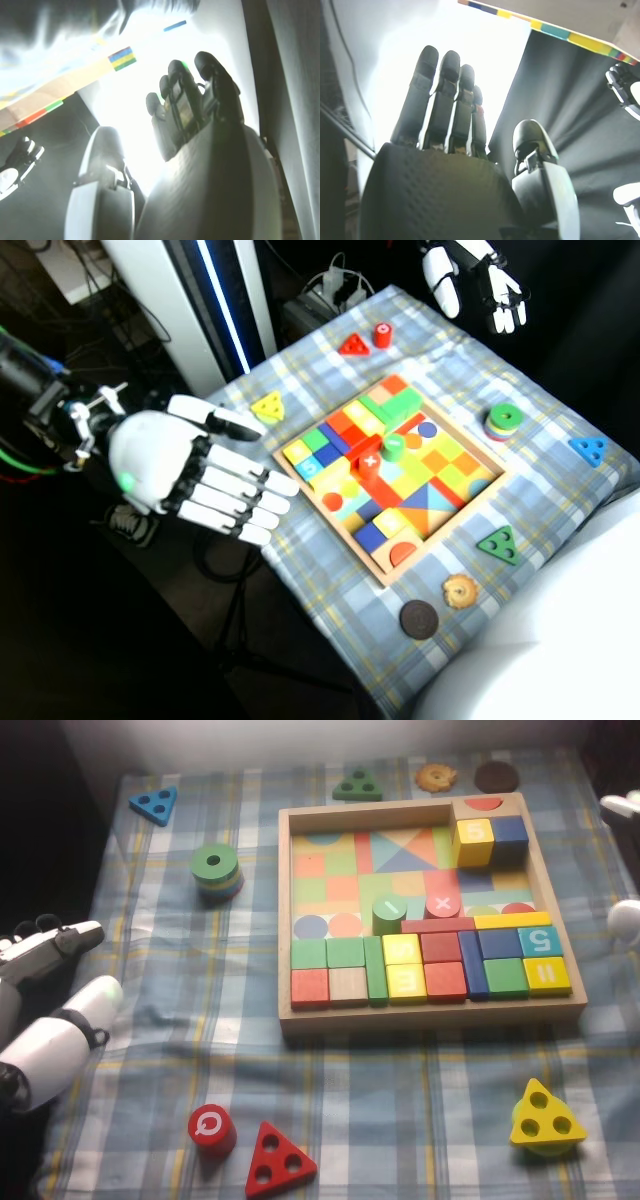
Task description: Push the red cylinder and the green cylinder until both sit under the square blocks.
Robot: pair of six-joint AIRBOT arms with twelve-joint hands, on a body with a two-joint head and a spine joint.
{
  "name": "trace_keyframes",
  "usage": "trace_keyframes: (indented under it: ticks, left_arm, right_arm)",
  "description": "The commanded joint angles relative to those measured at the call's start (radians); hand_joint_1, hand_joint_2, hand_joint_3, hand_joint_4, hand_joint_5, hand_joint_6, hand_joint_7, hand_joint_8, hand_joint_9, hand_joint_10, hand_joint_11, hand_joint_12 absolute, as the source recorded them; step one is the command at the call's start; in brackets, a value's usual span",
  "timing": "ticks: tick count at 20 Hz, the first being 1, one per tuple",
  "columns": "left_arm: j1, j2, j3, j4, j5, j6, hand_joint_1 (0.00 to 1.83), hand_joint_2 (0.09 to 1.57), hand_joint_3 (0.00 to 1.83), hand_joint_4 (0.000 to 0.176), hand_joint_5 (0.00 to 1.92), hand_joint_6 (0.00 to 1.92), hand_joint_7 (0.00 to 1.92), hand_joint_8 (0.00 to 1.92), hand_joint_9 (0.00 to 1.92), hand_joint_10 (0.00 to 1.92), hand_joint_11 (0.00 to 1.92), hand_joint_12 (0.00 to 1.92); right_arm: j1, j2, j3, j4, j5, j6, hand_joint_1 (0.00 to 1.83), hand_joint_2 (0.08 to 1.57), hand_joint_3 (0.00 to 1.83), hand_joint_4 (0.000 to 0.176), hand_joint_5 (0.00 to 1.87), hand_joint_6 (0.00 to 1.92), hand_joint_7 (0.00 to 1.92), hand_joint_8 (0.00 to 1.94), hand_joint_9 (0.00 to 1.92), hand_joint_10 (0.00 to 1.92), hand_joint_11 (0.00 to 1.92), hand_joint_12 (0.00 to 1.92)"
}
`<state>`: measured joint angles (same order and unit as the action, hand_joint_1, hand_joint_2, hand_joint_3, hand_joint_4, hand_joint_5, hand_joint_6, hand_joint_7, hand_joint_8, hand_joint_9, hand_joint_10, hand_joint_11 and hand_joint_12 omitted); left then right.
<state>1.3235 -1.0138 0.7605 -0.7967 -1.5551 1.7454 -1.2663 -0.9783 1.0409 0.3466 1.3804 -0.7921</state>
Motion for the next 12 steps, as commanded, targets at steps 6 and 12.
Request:
trace_keyframes:
  ticks: [6,12]
  left_arm:
    - [-0.008,-0.004,0.011,0.04,-0.105,-0.016,0.39,1.34,0.0,0.022,0.56,0.0,0.41,0.0,0.37,0.01,0.0,0.35]
    - [-0.008,-0.004,0.013,0.042,-0.102,-0.016,0.41,1.33,0.0,0.01,0.57,0.0,0.44,0.0,0.39,0.01,0.0,0.44]
  right_arm:
    - [0.125,-0.025,0.106,-0.169,-0.05,0.137,0.0,1.13,0.01,0.096,0.2,0.01,0.15,0.0,0.05,0.0,0.0,0.0]
    - [0.29,-0.085,0.242,-0.416,-0.288,0.289,0.0,0.98,0.0,0.139,0.37,0.02,0.0,0.0,0.0,0.0,0.0,0.0]
